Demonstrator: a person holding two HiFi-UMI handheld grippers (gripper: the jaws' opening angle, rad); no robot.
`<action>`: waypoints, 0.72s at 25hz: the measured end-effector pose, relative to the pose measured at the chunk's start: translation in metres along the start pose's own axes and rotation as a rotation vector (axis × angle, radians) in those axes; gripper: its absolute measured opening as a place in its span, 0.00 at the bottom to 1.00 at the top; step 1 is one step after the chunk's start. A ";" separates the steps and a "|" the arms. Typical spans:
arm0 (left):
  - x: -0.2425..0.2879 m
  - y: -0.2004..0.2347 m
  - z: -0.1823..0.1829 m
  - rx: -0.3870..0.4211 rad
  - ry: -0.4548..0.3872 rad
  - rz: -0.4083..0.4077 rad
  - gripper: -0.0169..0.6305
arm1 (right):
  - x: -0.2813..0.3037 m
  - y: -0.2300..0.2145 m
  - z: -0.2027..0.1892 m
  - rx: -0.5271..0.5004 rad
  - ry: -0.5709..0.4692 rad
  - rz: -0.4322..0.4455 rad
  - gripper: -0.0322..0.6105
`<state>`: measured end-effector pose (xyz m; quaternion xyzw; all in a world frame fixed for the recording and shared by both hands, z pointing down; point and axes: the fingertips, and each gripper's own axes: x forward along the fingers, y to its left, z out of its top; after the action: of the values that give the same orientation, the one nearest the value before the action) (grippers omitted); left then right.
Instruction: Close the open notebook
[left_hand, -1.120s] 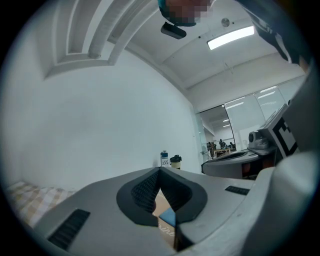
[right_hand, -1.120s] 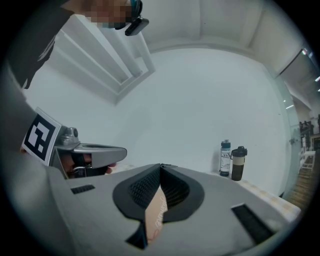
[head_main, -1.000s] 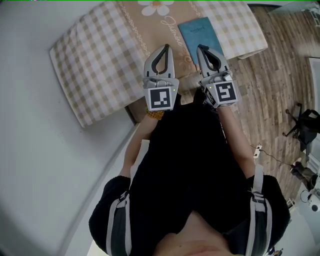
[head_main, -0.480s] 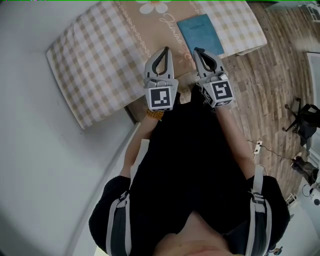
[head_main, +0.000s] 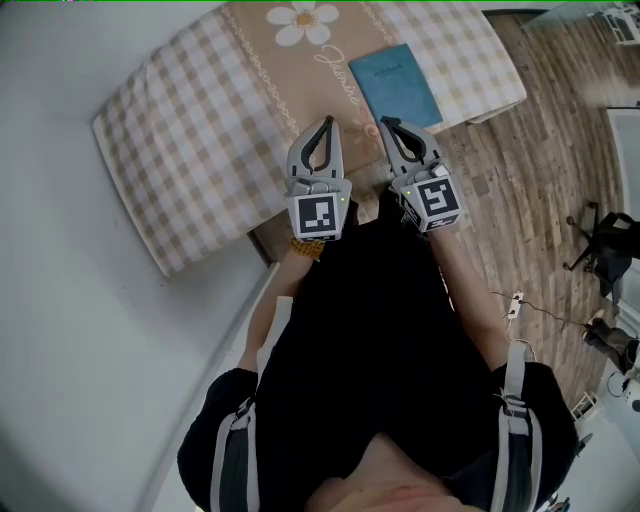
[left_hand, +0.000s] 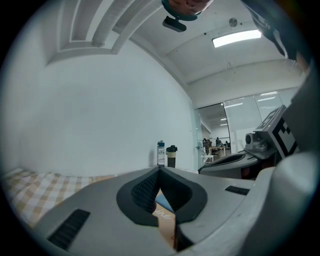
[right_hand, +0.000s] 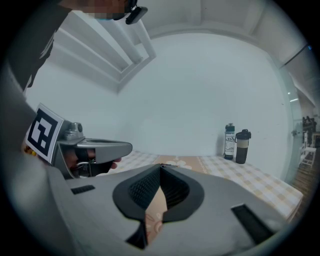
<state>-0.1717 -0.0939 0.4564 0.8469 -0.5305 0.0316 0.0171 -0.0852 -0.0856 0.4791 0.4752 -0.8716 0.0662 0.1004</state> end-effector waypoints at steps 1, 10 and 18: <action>0.000 -0.001 0.000 -0.001 0.000 -0.003 0.05 | 0.001 0.000 0.000 -0.001 0.003 0.002 0.06; -0.002 0.003 0.000 -0.018 -0.002 0.003 0.05 | 0.006 -0.003 -0.006 0.045 0.025 -0.002 0.06; 0.001 0.008 0.000 -0.020 -0.004 0.006 0.05 | 0.011 -0.004 -0.008 0.041 0.033 0.004 0.06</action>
<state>-0.1782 -0.0985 0.4561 0.8451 -0.5335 0.0245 0.0243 -0.0869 -0.0945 0.4896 0.4742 -0.8693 0.0923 0.1050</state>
